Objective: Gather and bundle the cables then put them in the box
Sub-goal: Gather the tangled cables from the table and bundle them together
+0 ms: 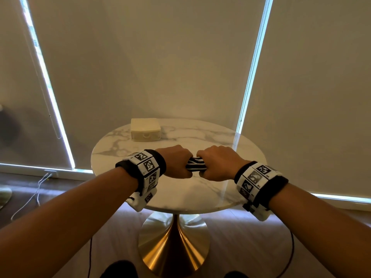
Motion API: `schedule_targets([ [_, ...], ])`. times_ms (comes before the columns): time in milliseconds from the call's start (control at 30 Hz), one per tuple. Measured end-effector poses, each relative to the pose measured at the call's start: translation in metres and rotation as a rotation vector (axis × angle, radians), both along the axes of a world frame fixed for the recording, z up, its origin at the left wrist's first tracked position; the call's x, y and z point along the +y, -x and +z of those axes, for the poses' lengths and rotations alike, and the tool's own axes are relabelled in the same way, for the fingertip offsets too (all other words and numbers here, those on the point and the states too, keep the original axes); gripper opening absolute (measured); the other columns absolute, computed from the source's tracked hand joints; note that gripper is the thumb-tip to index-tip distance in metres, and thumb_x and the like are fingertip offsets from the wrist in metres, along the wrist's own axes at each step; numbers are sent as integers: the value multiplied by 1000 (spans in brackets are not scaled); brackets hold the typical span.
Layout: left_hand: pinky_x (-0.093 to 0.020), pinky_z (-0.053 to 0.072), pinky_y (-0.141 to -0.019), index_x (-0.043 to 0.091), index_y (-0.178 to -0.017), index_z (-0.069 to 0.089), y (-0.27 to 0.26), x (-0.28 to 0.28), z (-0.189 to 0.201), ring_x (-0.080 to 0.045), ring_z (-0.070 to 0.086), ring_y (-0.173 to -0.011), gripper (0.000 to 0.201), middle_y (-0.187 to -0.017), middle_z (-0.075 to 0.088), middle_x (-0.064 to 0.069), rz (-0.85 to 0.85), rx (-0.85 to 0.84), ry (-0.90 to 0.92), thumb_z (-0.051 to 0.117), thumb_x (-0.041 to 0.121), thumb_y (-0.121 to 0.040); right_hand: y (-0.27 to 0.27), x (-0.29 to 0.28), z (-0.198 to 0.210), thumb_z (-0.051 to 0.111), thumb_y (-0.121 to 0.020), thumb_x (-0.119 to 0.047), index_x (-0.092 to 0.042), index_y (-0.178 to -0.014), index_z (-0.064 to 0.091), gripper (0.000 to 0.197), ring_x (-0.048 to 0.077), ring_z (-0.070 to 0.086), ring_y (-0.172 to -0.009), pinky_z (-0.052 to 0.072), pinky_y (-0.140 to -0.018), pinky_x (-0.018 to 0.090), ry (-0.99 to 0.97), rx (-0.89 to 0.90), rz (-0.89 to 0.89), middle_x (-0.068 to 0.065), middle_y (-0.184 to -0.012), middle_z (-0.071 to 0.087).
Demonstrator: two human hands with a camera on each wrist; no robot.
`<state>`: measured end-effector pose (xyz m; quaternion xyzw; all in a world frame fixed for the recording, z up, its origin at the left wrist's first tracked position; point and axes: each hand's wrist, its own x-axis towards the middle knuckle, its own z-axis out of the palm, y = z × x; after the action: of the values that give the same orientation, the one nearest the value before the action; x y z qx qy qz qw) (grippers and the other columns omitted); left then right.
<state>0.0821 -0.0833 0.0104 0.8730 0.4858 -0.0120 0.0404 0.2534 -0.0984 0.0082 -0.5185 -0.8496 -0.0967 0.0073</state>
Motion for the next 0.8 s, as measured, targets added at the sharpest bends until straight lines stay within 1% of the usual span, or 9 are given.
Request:
schedule_targets([
  [167,-33,52,-69,18,-89,60,4,-3,2,-21,62,-73,17,-82,66,-3,-1,0,-41,63,34,-86,-1,-1,1,70,-82,-30,-22,-102,63,23,21,64,-76,56,-69,38,121,174,11,-2,-87,67],
  [233,-33,52,-71,21,-88,55,7,-1,3,-20,61,-74,16,-82,64,1,-6,-9,-67,65,34,-85,0,2,2,70,-82,-30,-22,-103,62,24,20,64,-76,56,-67,37,126,187,-1,-2,-88,67],
  [300,-30,50,-69,24,-91,51,10,3,4,-18,59,-77,22,-85,61,4,-11,-40,-99,68,33,-82,2,6,1,69,-82,-31,-23,-100,60,22,20,62,-75,51,-62,32,105,180,-23,-3,-86,65],
  [367,-28,48,-72,25,-100,51,14,10,5,-17,58,-84,31,-94,58,5,-14,-102,-146,72,32,-78,4,13,-1,68,-81,-34,-25,-96,57,21,20,61,-73,48,-61,31,64,188,-58,-5,-84,62],
  [433,-31,51,-80,23,-116,51,19,18,4,-18,59,-95,47,-108,57,4,-9,-171,-189,74,31,-76,7,21,-2,69,-79,-39,-27,-97,57,25,21,61,-76,52,-66,34,34,208,-96,-5,-85,61],
  [500,-34,52,-88,23,-133,43,23,25,1,-19,58,-105,66,-124,54,2,0,-219,-226,75,31,-76,10,30,-3,69,-79,-42,-27,-100,57,29,21,62,-77,55,-70,37,23,226,-127,-4,-88,61],
  [533,-34,52,-91,23,-138,39,24,29,-1,-19,58,-109,73,-129,53,1,6,-237,-235,76,30,-76,12,34,-4,70,-79,-43,-27,-100,57,29,21,62,-77,55,-70,37,21,232,-137,-4,-88,61],
  [667,-34,48,-97,21,-145,32,31,49,-7,-20,55,-117,84,-135,51,-1,31,-293,-213,78,32,-76,16,55,-9,69,-79,-42,-26,-98,56,29,21,61,-76,55,-70,37,23,241,-159,-3,-87,59],
  [800,-37,45,-102,18,-145,32,44,78,-15,-21,52,-123,80,-139,51,-2,87,-306,-228,75,39,-80,13,82,-15,69,-79,-42,-23,-102,59,32,24,62,-79,57,-74,39,50,265,-188,0,-90,61],
])
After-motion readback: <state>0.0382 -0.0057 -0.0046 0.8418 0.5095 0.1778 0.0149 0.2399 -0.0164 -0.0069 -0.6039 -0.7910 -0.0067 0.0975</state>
